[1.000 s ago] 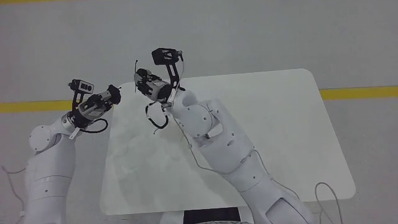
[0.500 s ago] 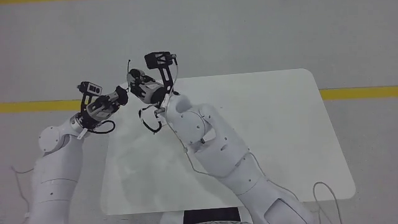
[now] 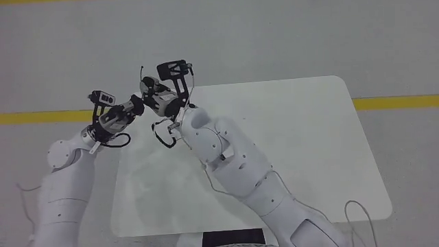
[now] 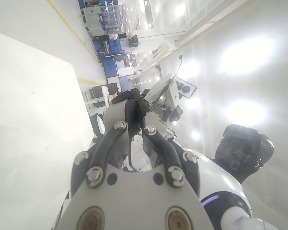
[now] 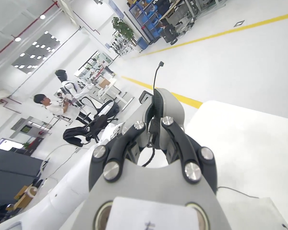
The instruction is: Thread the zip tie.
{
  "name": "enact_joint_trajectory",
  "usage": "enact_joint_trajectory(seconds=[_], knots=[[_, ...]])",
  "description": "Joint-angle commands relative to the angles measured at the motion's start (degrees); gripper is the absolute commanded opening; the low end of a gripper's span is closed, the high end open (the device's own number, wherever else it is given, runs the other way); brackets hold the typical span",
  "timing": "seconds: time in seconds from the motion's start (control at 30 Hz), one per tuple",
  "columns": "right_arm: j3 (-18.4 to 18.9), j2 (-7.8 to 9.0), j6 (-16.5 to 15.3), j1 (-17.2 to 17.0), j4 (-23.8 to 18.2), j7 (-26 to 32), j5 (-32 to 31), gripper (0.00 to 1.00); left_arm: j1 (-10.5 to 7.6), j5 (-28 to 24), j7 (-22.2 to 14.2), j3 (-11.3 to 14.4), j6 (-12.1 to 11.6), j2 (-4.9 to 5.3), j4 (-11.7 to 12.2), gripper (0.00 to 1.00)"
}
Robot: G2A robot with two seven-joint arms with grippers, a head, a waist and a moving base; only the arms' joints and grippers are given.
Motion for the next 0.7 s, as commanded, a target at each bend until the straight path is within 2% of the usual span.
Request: enact_joint_trajectory(seconds=[0.0, 0.13, 0.27, 0.53, 0.67], knots=[[-0.1, 0.17, 0.0, -0.4, 0.0, -1.3, -1.6, 0.0, 0.71, -0.1, 0.7, 0.1, 0.2, 0.05, -0.7, 0.0], [-0.2, 0.44, -0.4, -1.1, -0.2, -3.1, -3.3, 0.0, 1.61, -0.2, 1.0, 0.4, 0.4, 0.12, -1.8, 0.0], [0.1, 0.52, -0.9, -2.0, -0.4, -4.0, -2.0, 0.0, 2.28, -0.5, 1.3, 0.8, 0.4, 0.14, -2.7, 0.0], [0.2, 0.54, -0.9, -2.1, -0.5, -4.1, -1.9, 0.0, 2.53, 0.0, 1.9, 1.6, 0.6, 0.3, -3.9, 0.0], [1.5, 1.38, -1.4, -4.7, -3.7, -3.9, -3.8, 0.0, 2.68, 0.8, 2.5, 2.1, 0.9, 0.38, -4.6, 0.0]])
